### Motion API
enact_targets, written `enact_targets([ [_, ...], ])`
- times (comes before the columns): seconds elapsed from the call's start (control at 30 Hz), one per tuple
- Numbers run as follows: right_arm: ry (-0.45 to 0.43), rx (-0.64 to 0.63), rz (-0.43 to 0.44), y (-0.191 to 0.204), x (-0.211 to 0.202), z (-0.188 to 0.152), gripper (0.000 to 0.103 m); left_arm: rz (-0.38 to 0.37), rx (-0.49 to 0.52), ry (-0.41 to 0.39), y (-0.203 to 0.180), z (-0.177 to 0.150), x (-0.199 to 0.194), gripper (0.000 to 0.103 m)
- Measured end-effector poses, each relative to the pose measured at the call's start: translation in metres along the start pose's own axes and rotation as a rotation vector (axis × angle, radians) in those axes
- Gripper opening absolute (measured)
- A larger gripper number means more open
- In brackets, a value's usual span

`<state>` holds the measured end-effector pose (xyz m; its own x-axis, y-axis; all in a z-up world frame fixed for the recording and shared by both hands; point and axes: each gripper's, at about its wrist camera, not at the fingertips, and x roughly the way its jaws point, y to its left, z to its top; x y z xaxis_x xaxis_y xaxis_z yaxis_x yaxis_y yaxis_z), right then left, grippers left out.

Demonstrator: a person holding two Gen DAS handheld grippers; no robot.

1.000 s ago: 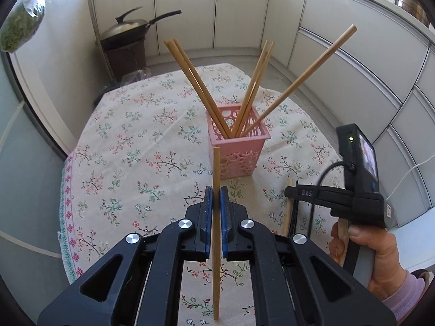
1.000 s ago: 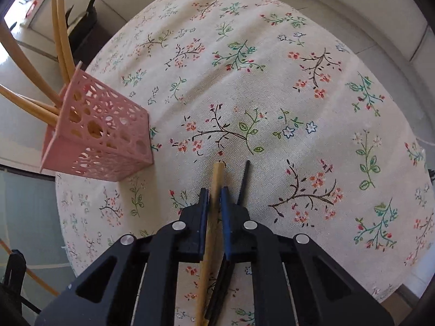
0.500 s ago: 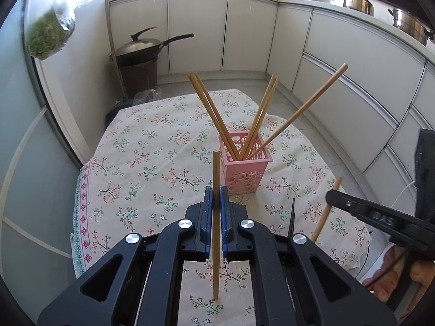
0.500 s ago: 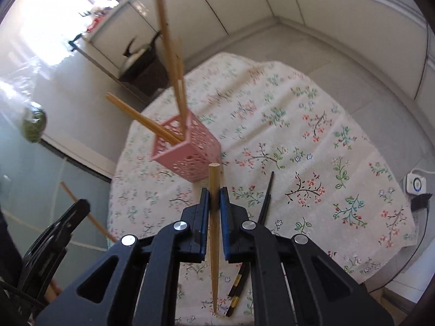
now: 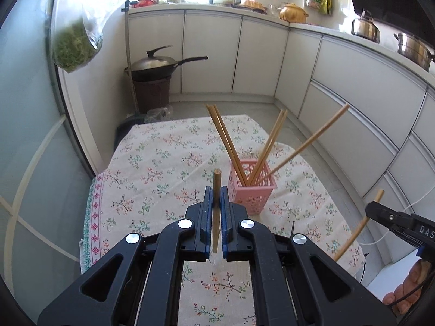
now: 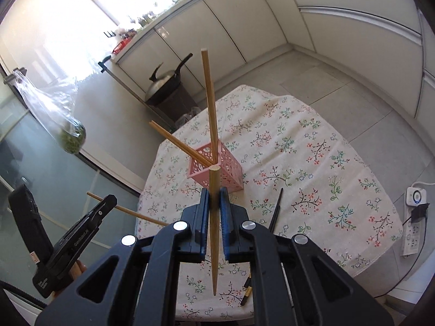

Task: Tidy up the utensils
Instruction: 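Carry both upright chopsticks over the pink holder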

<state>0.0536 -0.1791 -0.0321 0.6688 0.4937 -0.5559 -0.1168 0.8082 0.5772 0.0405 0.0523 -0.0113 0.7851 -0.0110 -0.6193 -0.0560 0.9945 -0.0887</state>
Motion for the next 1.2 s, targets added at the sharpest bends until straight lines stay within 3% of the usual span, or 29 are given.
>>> enact_targets([
  [0.27, -0.125, 0.045, 0.007, -0.013, -0.034, 0.010, 0.008, -0.005, -0.050, -0.033, 0.009, 0.016, -0.009, 0.005],
  [0.5, -0.238, 0.016, -0.024, -0.016, -0.053, 0.012, 0.008, -0.024, -0.080, -0.113, 0.011, 0.043, -0.027, 0.005],
  [0.9, -0.253, 0.014, -0.043, -0.025, -0.052, 0.018, 0.008, -0.102, -0.103, -0.222, -0.015, 0.098, -0.028, 0.005],
  [1.2, -0.263, 0.006, -0.071, -0.035, -0.056, 0.019, 0.008, -0.129, -0.136, -0.206, -0.024, 0.108, 0.001, 0.005],
])
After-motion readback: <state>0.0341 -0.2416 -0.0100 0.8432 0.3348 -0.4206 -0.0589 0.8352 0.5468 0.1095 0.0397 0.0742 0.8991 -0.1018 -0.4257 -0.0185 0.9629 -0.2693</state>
